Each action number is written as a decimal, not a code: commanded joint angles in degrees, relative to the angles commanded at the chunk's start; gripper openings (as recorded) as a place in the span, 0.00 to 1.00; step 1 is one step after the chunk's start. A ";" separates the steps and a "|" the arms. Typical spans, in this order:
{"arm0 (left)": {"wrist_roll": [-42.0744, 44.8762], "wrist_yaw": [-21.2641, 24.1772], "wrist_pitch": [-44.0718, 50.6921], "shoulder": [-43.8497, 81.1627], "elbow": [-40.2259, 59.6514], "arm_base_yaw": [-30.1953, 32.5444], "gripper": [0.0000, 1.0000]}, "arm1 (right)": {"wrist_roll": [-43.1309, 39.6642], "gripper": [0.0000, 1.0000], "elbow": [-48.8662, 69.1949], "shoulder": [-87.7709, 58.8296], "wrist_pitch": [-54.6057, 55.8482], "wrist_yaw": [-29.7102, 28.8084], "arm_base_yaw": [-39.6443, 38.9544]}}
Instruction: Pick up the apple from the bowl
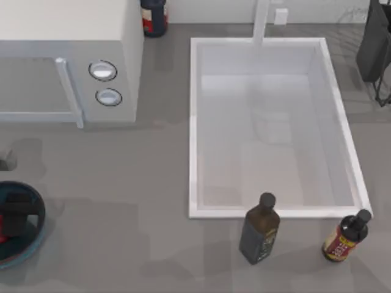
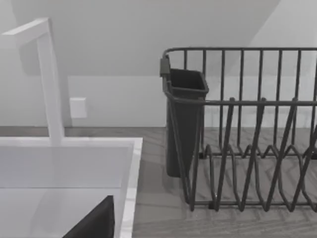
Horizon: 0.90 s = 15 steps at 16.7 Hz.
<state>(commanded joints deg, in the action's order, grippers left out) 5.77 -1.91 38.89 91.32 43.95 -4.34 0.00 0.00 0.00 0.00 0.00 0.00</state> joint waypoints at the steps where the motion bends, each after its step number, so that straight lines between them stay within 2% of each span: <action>1: 0.00 0.00 0.66 0.09 0.64 0.01 0.00 | 0.00 1.00 0.00 0.00 0.00 0.00 0.00; 6: -0.13 -0.05 13.19 0.62 12.87 0.14 0.00 | 0.00 1.00 0.00 0.00 0.00 0.00 0.00; 12: -0.53 -0.08 42.70 -0.92 39.40 0.51 0.00 | 0.00 1.00 0.00 0.00 0.00 0.00 0.00; 15: -0.75 -0.07 53.39 -2.41 49.60 0.71 0.00 | 0.00 1.00 0.00 0.00 0.00 0.00 0.00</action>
<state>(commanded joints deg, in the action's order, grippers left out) 5.01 -1.98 92.28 88.91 93.56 -3.63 0.00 0.00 0.00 0.00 0.00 0.00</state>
